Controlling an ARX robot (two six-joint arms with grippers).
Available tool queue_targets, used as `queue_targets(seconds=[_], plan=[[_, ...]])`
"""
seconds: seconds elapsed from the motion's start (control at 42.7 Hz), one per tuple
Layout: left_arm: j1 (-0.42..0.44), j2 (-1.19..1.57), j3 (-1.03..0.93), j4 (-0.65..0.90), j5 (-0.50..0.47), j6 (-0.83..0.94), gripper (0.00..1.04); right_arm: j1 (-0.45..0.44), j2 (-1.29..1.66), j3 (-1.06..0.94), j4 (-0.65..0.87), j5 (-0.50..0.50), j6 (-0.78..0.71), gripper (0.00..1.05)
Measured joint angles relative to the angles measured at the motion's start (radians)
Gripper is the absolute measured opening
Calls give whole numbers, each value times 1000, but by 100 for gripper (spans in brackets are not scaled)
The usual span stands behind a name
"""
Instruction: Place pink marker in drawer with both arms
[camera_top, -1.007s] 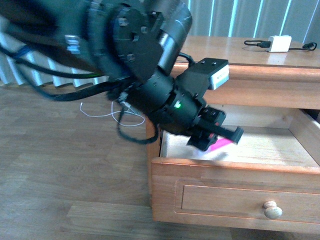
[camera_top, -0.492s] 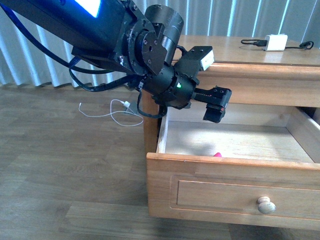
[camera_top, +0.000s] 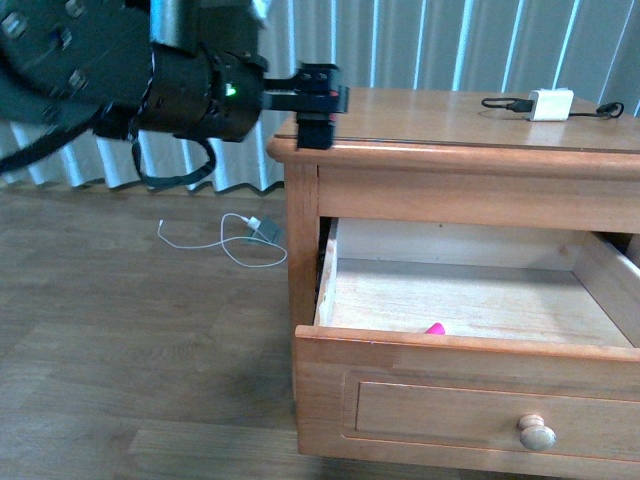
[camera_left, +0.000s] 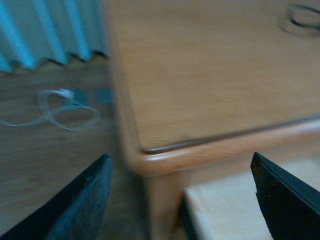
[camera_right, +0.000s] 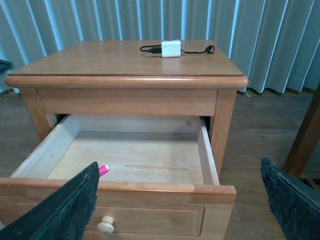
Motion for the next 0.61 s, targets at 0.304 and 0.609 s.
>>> queue_targets(seconds=[0.304,0.609], plan=[[124,-383,-663,449,-194,2,27,0,0,0,0,-2,0,96],[209,-634,-978,491,-98,3,4,0,0,0,0,-1,0,96]])
